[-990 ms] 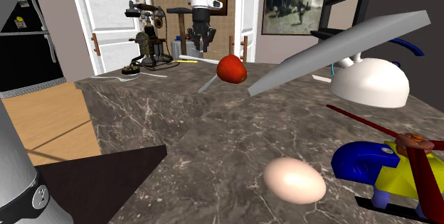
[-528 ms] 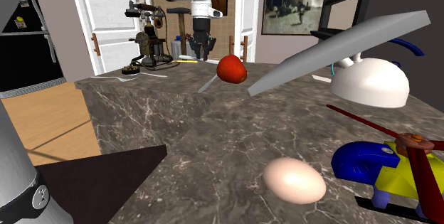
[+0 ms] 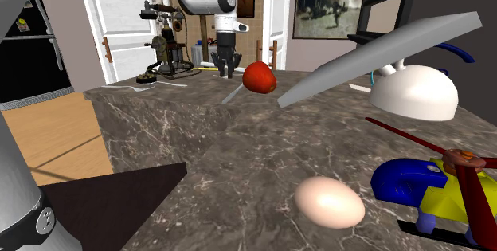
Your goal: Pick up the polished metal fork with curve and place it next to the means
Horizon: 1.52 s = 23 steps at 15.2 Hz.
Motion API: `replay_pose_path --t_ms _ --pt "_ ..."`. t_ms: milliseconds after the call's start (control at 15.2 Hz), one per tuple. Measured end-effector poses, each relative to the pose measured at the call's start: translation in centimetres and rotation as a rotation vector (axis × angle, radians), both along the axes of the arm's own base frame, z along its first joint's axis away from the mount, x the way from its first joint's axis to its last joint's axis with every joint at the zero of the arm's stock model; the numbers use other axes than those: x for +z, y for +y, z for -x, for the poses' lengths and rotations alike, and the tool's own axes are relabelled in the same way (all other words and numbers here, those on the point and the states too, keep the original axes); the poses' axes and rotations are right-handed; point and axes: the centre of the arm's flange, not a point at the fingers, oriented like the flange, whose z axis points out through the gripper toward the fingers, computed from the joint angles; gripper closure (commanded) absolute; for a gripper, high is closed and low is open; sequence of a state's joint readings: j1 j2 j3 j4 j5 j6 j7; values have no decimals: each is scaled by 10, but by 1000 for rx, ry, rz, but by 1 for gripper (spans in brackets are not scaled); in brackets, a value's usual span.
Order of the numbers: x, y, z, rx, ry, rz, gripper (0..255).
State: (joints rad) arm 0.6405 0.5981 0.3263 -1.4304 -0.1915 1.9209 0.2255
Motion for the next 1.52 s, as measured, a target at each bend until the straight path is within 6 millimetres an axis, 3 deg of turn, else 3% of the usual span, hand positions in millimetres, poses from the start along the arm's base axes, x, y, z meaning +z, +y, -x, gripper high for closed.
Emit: replay_pose_path --t_ms 462,528,924,1254,1518 --pt "-11 1 -1 0 0 0 255" --pt "-11 1 -1 0 0 0 0" --pt "-11 1 -1 0 0 0 0" --pt "34 4 -3 0 -1 -1 0" --pt "39 4 -3 0 0 -1 0"
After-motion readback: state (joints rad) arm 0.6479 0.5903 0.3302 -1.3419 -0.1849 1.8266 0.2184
